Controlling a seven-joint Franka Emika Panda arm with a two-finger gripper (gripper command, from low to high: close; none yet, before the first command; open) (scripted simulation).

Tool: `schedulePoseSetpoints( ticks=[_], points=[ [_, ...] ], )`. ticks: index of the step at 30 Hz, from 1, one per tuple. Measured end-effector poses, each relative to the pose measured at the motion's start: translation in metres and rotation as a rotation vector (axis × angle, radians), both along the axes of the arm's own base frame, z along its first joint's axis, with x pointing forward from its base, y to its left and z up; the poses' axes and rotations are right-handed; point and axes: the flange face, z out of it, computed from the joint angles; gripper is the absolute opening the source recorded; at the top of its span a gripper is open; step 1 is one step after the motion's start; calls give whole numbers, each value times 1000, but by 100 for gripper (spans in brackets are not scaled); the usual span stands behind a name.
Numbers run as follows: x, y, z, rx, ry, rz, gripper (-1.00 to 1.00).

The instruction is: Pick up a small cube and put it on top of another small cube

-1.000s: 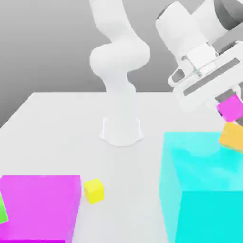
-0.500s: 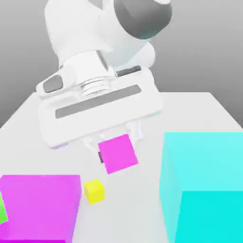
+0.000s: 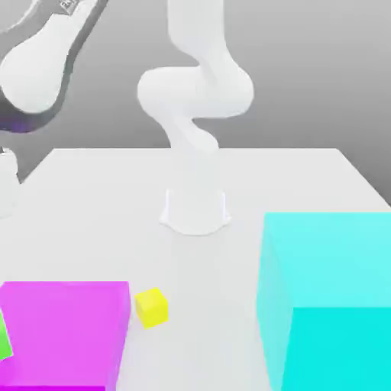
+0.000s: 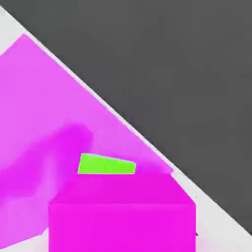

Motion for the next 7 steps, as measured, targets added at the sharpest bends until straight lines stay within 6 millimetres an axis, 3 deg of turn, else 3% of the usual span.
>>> schedulePoseSetpoints(
  ticks=[1, 2, 7],
  points=[
    [0, 1, -18, -1, 7, 7, -100],
    [0, 1, -31, -2, 11, 10, 100],
    [0, 1, -31, -2, 11, 10, 100]
  ],
)
